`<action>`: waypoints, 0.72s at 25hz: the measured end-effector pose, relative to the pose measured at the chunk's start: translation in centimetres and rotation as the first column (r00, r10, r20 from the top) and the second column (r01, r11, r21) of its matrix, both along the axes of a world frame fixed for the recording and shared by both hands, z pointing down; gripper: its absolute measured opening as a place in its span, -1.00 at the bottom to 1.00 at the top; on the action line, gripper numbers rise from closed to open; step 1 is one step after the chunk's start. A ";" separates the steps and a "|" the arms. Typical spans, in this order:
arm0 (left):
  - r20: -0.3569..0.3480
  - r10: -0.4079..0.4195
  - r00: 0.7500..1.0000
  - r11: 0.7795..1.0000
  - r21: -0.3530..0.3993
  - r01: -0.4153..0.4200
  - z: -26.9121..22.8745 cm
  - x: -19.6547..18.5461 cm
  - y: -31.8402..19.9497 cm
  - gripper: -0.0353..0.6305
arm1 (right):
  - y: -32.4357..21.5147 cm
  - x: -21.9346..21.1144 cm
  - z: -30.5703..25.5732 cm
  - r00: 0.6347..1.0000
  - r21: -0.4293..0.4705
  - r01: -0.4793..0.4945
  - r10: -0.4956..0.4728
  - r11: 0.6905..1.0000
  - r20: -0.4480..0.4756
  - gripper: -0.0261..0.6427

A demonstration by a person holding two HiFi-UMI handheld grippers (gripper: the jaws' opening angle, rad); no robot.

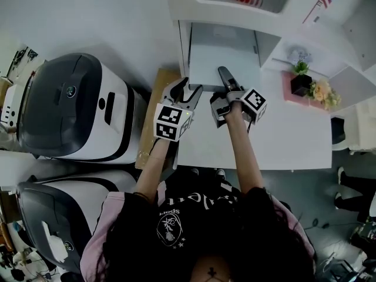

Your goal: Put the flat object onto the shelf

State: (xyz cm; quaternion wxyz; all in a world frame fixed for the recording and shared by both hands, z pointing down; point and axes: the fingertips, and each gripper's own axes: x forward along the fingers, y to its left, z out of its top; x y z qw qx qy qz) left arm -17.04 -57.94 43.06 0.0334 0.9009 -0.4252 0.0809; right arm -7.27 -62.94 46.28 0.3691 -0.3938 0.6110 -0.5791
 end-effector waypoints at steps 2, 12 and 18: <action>-0.008 -0.005 1.000 1.000 -0.004 0.005 0.0 0.1 -0.5 -0.31 | -0.5 0.2 0.0 1.000 0.006 0.001 -0.001 1.000 -0.005 -0.01; -0.025 -0.024 0.999 0.999 -0.025 0.024 0.2 0.2 -2.4 -0.31 | -2.2 0.3 0.1 1.000 0.009 0.001 -0.001 1.000 -0.028 -0.01; -0.049 -0.027 0.998 0.999 -0.035 0.025 0.3 0.0 -2.7 -0.24 | -1.8 0.5 -0.1 0.999 0.028 0.003 -0.002 1.000 -0.051 -0.01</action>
